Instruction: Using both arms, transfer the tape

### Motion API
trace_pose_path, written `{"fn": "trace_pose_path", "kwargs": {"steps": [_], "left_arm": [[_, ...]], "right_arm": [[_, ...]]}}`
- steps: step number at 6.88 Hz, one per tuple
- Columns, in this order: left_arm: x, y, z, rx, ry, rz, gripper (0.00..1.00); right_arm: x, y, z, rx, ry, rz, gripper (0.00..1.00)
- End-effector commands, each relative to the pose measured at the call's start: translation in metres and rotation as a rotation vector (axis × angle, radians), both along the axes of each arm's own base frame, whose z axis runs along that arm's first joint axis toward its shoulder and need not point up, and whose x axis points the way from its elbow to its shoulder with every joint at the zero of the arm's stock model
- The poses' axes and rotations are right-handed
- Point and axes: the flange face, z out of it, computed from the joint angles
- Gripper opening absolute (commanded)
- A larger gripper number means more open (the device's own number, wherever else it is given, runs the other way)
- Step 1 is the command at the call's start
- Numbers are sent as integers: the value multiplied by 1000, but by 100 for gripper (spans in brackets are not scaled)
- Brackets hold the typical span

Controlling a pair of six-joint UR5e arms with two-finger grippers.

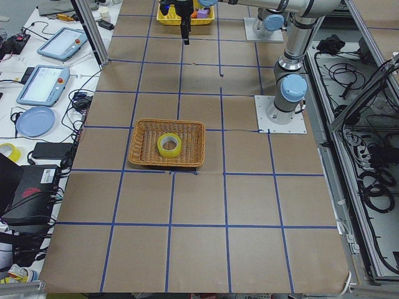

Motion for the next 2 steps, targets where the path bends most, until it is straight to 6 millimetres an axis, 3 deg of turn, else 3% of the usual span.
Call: {"fn": "trace_pose_path", "kwargs": {"steps": [1, 2], "left_arm": [[-3, 0, -2, 0, -1, 4, 100], [-3, 0, -1, -3, -1, 4, 100]], "right_arm": [[2, 2, 2, 26, 8, 0, 100], [3, 5, 9, 12, -3, 1, 100]]}}
